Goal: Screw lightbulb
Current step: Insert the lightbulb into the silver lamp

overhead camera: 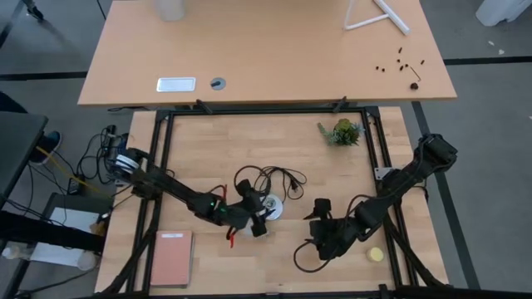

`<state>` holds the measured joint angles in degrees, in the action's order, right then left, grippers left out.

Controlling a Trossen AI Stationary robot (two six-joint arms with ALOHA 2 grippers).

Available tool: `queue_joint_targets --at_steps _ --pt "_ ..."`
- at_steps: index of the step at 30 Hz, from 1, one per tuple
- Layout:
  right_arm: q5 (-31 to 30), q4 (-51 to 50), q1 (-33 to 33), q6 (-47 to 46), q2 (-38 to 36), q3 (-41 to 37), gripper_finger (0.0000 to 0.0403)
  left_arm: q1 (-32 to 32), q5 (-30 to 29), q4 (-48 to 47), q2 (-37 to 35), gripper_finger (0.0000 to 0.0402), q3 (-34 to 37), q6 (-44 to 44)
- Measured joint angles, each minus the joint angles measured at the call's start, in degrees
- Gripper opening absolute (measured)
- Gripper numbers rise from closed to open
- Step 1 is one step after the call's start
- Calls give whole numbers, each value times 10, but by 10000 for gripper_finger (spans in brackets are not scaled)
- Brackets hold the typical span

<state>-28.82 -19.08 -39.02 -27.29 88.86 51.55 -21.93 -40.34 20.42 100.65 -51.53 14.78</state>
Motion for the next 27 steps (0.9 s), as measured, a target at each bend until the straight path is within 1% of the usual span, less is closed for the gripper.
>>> queue_joint_targets --at_steps 4,8,11,16,18,21,24,27 --pt "0 1 -2 -1 0 0 329 -6 -3 -27 -36 285 0 -9" --pt "0 3 -4 1 0 0 329 -38 -3 -44 -54 282 -6 -14" --pt "4 10 -4 0 0 0 329 -74 -7 -104 -54 278 -34 2" --pt "49 50 -2 -1 0 0 329 -144 -62 -211 -50 268 -95 38" --pt "60 58 -2 -12 0 0 329 -167 -73 -227 -46 263 -113 56" --pt "66 73 -3 -26 0 0 328 -195 -83 -241 -46 257 -115 103" --pt "45 75 -17 -41 0 0 324 -216 -85 -257 -36 252 -116 170" --pt "20 78 -34 -58 7 0 319 -230 -86 -258 -8 250 -116 223"
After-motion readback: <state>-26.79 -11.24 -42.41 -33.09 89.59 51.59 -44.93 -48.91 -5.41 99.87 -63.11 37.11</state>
